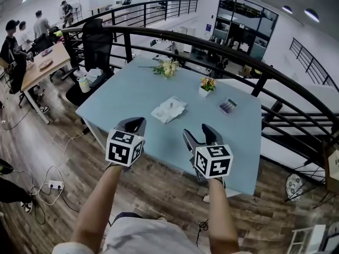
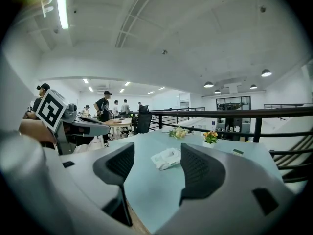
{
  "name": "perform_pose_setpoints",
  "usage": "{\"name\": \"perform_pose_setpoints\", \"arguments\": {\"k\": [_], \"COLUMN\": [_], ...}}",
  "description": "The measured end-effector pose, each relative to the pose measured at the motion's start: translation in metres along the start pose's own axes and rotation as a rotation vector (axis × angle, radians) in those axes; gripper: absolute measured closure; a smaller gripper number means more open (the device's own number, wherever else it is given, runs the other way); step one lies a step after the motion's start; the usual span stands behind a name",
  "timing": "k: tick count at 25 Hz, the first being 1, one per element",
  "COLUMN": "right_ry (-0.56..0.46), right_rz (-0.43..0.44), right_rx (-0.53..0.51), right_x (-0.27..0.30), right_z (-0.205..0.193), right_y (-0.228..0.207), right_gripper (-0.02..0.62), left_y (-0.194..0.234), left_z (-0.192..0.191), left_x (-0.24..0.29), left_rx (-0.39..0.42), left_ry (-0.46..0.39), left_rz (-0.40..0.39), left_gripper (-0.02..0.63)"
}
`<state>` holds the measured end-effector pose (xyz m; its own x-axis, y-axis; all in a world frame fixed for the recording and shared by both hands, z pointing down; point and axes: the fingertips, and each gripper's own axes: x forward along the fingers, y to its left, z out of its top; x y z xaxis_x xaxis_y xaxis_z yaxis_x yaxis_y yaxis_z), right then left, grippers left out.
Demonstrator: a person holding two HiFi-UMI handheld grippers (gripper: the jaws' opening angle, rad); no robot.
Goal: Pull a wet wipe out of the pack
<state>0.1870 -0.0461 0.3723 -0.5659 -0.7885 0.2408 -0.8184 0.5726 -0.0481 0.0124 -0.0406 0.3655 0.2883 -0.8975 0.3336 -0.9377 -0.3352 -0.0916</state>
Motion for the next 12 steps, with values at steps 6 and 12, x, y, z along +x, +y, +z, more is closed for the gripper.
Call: {"name": "perform_pose_setpoints", "arguments": {"k": [6,12], "right_ry": [-0.003,-0.005], "right_rz": [-0.016,-0.012], "right_rx": [0.007,0.001], "right_x": [0.001,0.005], "right_z": [-0.003,0.002], "right_y": [-0.014,-0.014], "right_gripper": [0.318,0.318], "left_y": [-0.008,-0.003], "left_z": [0.004,0.003], "left_x": [0.009,0.01], "left_rx": [0.019,0.009], "left_ry": [-0.004,-0.001], "left_rz": [-0.013,-0.007], "left_gripper": [0.612,0.612]}}
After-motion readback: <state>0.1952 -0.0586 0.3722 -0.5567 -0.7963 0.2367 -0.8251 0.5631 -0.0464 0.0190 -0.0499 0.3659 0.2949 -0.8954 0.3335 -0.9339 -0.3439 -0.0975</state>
